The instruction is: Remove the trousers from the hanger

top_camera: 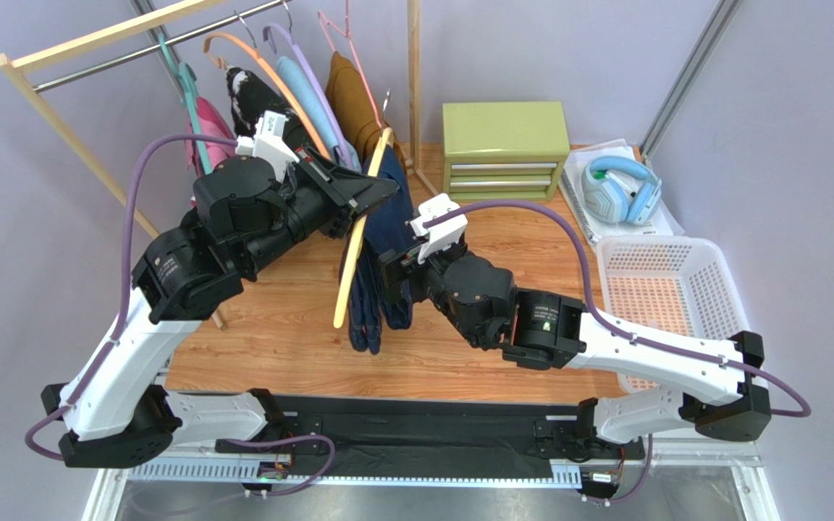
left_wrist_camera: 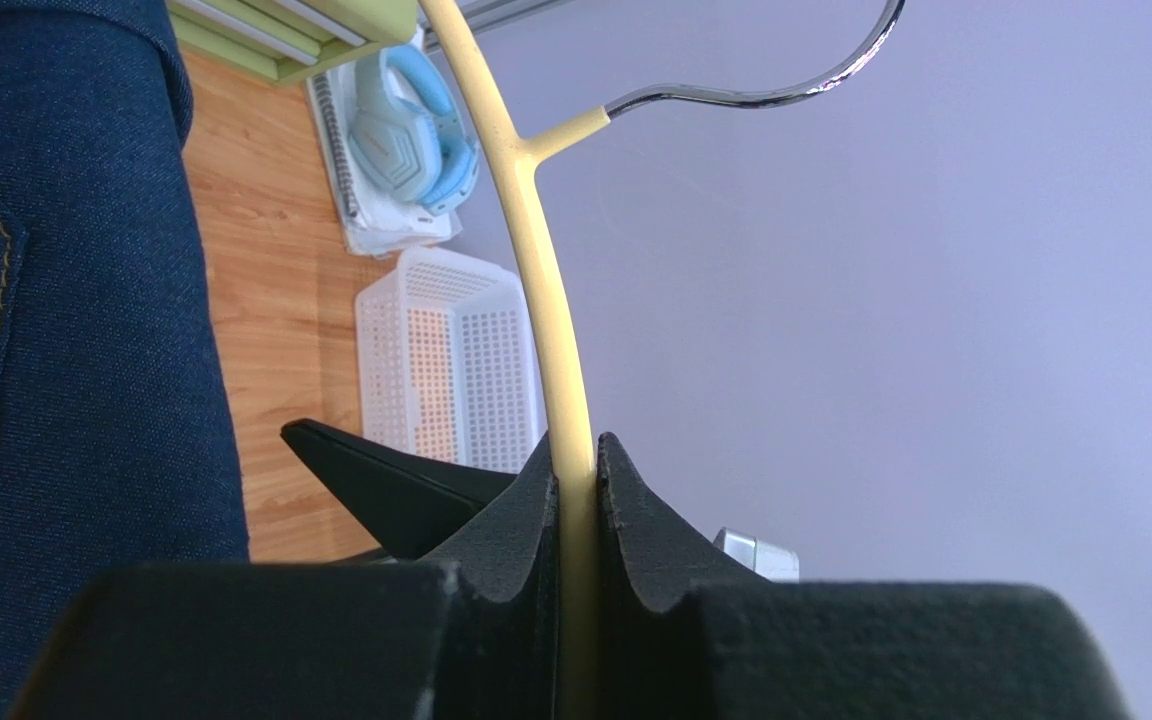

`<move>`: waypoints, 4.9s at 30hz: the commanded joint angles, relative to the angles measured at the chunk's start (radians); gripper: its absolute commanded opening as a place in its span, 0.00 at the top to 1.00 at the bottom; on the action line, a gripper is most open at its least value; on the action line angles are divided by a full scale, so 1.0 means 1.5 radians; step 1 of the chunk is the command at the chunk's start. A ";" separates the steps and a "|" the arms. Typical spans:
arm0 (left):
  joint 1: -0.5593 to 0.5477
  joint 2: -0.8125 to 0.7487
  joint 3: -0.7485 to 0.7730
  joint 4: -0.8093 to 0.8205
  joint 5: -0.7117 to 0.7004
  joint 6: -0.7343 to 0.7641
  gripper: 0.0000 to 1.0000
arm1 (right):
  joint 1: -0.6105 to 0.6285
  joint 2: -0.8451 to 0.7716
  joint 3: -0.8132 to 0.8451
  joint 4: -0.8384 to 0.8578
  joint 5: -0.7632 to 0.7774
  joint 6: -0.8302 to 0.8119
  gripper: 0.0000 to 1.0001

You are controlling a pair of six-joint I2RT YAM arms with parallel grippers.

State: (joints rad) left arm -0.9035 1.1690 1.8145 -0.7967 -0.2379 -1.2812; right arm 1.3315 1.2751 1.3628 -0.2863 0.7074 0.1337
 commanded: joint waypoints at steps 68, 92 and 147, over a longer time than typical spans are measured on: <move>-0.009 -0.057 -0.039 0.051 -0.056 -0.041 1.00 | -0.047 0.025 0.073 0.312 0.112 -0.060 1.00; -0.009 -0.095 -0.138 0.025 -0.097 -0.030 1.00 | -0.119 -0.081 0.189 0.194 0.197 -0.161 1.00; 0.004 -0.122 -0.116 -0.021 0.055 0.134 1.00 | -0.923 -0.399 -0.215 -0.032 0.187 -0.256 1.00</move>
State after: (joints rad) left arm -0.9047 0.9817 1.6081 -0.8577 -0.1917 -1.1255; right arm -0.0456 0.6964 1.0504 -0.4091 1.0122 -0.1989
